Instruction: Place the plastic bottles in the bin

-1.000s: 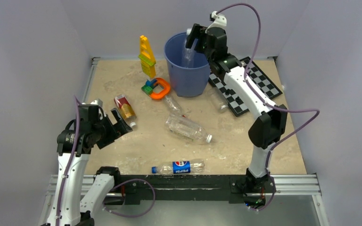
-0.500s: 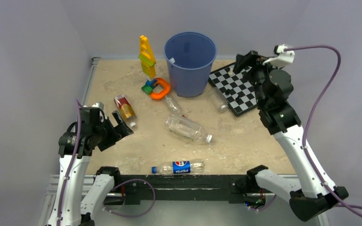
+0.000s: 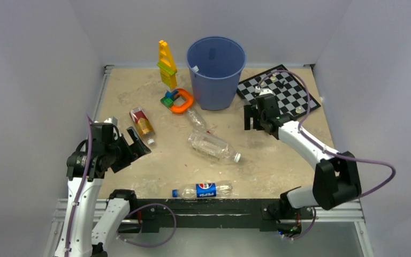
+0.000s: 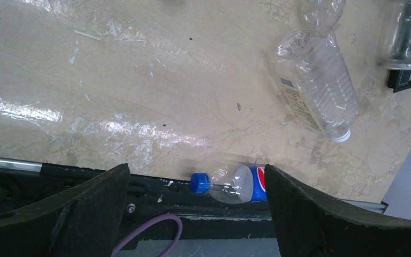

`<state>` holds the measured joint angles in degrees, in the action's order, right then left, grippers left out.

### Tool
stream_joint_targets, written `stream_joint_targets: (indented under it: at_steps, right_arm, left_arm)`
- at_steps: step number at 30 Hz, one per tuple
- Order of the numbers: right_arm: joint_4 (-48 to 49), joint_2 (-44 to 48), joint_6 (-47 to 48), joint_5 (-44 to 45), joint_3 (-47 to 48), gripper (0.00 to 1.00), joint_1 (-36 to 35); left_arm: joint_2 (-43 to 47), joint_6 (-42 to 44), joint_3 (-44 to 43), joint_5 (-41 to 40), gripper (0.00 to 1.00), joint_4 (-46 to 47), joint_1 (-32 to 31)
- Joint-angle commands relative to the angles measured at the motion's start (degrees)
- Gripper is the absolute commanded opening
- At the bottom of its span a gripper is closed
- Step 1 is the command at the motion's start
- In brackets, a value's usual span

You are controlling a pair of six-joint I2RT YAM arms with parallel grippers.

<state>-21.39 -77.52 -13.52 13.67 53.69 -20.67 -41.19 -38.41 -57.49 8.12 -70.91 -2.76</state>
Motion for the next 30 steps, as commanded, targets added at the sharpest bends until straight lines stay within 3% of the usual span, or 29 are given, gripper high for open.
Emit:
stream_joint_targets:
  at_steps: [1,11,21,25,30]
  right_arm:
    - [0.74,-4.79,3.83,-1.93,4.91,0.91,0.01]
    - [1.68,-17.76,11.07,1.17,13.38,0.93,0.10]
    - [5.13,-24.50,13.23,-2.23,16.38,0.92,0.39]
    - [5.48,-25.04,12.12,-2.61,15.99,0.82,0.37]
    - [6.10,-22.09,10.28,-1.82,13.17,0.63,0.36]
  left_arm:
    - [0.28,-0.95,0.17,-0.91,0.98,0.86,-0.11]
    - [0.15,-1.62,-0.16,-0.91,0.98,0.52,-0.11]
    - [-1.20,-1.51,-0.43,-1.22,0.98,0.86,-0.13]
    - [-1.61,-1.49,-0.27,-1.22,0.98,1.06,-0.14]
    - [-1.57,-1.40,0.07,-1.29,0.98,1.50,-0.14]
